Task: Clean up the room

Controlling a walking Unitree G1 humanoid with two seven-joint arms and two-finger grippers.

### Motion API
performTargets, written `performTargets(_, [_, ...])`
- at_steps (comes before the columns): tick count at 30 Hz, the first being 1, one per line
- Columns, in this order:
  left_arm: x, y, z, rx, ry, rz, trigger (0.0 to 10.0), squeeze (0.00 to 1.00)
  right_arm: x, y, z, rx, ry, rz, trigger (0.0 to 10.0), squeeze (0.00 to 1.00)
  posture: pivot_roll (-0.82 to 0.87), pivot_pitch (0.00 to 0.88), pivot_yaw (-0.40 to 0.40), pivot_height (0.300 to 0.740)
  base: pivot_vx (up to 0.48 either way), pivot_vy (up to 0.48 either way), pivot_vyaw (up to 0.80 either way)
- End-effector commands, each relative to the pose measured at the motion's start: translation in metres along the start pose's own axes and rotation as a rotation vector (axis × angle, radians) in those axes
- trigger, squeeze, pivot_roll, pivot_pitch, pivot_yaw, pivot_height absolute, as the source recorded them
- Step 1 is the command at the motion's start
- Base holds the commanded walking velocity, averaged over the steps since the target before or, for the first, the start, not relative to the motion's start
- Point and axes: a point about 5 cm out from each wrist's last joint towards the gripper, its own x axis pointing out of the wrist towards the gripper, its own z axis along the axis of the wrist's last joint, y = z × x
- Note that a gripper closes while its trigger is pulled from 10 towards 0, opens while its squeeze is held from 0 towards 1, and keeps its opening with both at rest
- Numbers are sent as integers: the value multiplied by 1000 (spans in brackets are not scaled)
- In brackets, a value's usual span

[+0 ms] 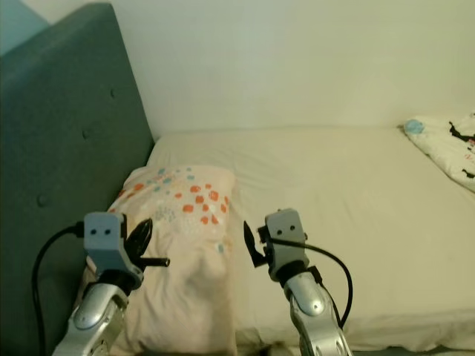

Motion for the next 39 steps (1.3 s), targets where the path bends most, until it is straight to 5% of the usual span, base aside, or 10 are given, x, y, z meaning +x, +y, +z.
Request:
performTargets(1, [-1, 5, 0, -8, 9, 21, 10000, 0, 1, 2, -3, 8, 11, 8, 10000, 0, -43, 53, -24, 715, 0, 0, 0])
performTargets(29, [-5, 10, -1, -14, 12, 70, 10000, 0, 1, 11, -5, 4, 10, 104, 10000, 0, -41, 44, -34, 740, 0, 0, 0])
performTargets(39, [-2, 14, -4, -1, 7, 108, 10000, 0, 6, -2, -16, 88, 64, 24, 10000, 0, -39, 42, -36, 740, 0, 0, 0])
